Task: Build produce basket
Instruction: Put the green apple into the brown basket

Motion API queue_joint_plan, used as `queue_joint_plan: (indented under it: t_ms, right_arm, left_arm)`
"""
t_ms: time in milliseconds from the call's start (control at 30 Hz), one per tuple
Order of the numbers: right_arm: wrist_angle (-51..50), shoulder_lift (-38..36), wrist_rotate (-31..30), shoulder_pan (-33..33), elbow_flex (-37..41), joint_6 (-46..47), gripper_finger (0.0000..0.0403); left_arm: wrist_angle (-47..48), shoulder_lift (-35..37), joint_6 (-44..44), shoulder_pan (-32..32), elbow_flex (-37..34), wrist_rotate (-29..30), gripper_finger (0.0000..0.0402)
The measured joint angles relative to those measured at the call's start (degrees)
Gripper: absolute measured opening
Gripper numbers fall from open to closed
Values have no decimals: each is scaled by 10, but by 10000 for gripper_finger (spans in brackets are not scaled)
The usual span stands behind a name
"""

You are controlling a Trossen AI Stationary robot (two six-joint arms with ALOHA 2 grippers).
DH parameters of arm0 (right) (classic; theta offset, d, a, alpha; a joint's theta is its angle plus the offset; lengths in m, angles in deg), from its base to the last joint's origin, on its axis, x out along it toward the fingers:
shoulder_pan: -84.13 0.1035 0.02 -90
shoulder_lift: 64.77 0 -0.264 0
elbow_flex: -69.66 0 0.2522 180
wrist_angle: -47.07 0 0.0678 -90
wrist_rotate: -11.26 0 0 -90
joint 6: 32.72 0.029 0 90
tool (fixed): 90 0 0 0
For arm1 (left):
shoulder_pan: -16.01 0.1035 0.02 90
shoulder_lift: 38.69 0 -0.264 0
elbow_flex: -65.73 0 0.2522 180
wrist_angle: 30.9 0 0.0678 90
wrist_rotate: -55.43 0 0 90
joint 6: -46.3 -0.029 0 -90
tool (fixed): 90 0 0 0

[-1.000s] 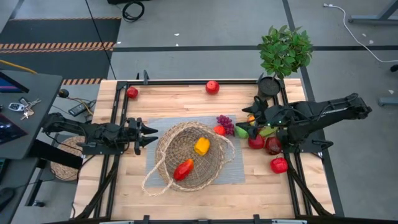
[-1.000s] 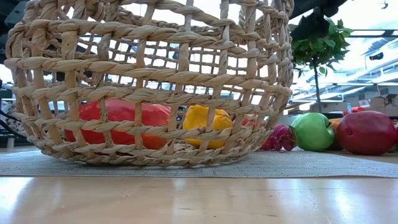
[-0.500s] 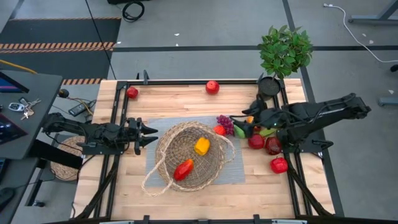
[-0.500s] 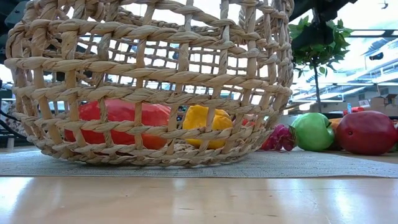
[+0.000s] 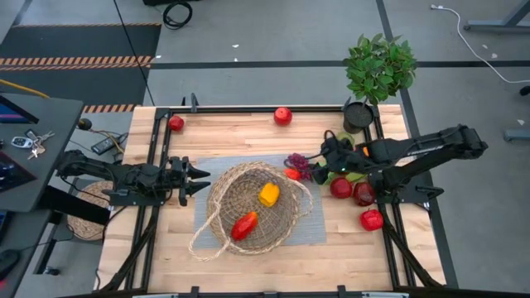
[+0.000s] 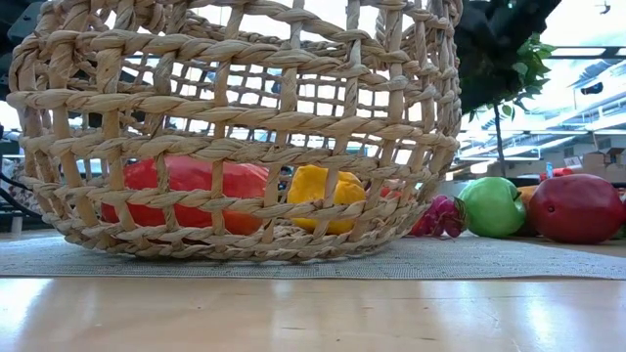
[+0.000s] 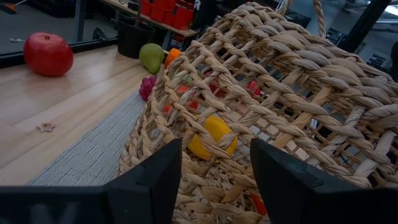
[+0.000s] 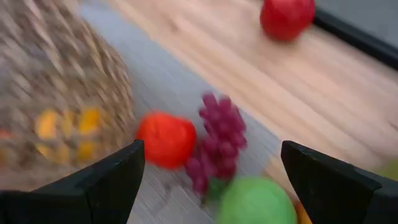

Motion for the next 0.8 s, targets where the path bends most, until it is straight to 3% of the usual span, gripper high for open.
queue_joint_plan:
  t_ms: [167,400,800]
  right_arm:
    - [-76,20,19,-14,2,38,380]
    - [-72,20,31,-23,64,94,380]
    - [43,20,29,-40,151,69,380]
  left_arm:
    - [0,0,0,0,0,0,194]
    - [0,0,0,0,0,0,196]
    - [0,0,0,0,0,0,197]
